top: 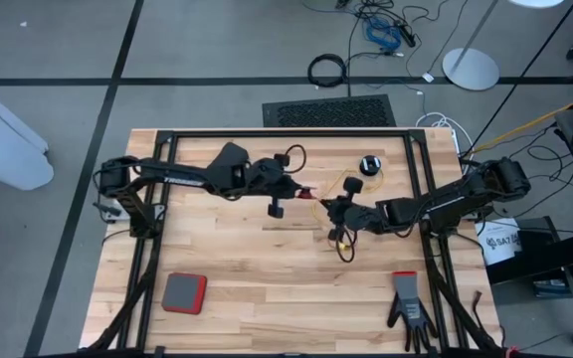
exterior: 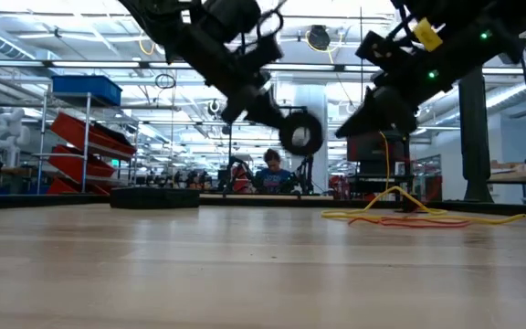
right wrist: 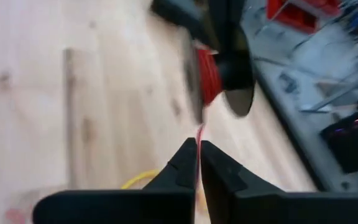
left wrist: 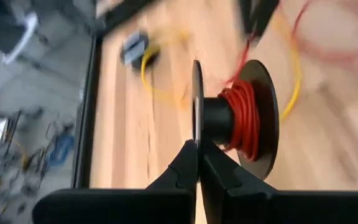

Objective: Coil cords
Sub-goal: Coil the red wire on the spool

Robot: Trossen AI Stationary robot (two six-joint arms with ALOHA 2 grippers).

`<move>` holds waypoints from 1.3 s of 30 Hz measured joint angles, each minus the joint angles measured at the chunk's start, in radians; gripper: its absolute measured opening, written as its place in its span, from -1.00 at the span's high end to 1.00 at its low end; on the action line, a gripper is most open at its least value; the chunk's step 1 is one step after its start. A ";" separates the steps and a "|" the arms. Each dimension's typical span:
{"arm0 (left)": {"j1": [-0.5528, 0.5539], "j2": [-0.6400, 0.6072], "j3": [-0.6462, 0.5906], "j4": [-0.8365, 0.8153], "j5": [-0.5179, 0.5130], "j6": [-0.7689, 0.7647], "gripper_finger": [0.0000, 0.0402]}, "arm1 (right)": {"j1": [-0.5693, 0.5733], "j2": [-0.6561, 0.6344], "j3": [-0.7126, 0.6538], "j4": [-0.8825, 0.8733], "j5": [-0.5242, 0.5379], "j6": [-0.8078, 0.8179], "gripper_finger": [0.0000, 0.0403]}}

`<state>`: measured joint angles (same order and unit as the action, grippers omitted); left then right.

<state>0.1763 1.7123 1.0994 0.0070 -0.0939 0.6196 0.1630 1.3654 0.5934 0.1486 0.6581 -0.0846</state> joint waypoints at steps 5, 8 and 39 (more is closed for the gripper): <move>0.002 0.037 -0.003 -0.016 -0.056 0.029 0.98 | -0.008 -0.001 0.000 -0.083 -0.060 0.061 0.86; 0.001 0.068 -0.002 -0.036 -0.057 0.044 0.99 | -0.007 -0.001 0.000 -0.109 -0.097 0.088 0.80; 0.000 0.121 -0.002 -0.025 -0.041 0.041 1.00 | -0.017 0.004 0.000 -0.075 -0.426 0.116 0.65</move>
<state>0.1764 1.8328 1.0977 -0.0181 -0.1345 0.6607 0.1456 1.3689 0.5938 0.0737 0.2320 0.0311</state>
